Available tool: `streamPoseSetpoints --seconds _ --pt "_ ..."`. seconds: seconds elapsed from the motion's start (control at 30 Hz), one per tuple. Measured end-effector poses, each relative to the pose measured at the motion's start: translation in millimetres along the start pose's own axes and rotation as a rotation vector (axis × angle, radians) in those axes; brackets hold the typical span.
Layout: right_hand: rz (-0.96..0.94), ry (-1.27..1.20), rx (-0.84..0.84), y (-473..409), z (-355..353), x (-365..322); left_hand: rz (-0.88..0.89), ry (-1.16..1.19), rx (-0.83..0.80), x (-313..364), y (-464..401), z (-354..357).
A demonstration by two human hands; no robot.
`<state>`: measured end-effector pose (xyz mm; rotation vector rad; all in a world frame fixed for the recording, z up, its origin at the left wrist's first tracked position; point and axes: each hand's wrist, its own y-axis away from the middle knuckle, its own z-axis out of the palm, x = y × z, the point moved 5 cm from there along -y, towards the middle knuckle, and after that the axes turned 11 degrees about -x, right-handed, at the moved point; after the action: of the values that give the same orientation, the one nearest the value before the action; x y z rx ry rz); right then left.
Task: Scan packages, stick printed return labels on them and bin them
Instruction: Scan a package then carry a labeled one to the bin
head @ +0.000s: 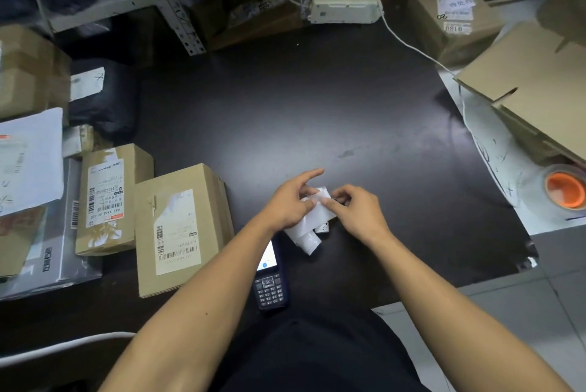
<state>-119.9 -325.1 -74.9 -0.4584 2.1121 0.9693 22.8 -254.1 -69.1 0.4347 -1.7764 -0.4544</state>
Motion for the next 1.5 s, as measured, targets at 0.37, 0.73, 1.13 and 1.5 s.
streamPoseSetpoints --seconds 0.37,0.73,1.13,1.5 --pt "0.128 -0.134 0.121 7 -26 12 -0.085 -0.011 0.055 -6 6 -7" --pt "-0.188 -0.042 0.418 20 -41 -35 -0.062 -0.171 0.200 11 25 -20" --pt "-0.938 0.685 0.583 40 75 -142 -0.009 0.374 0.621 3 117 -91" --pt "-0.427 0.022 -0.121 16 145 -196 -0.011 0.316 0.606 -57 193 -152"
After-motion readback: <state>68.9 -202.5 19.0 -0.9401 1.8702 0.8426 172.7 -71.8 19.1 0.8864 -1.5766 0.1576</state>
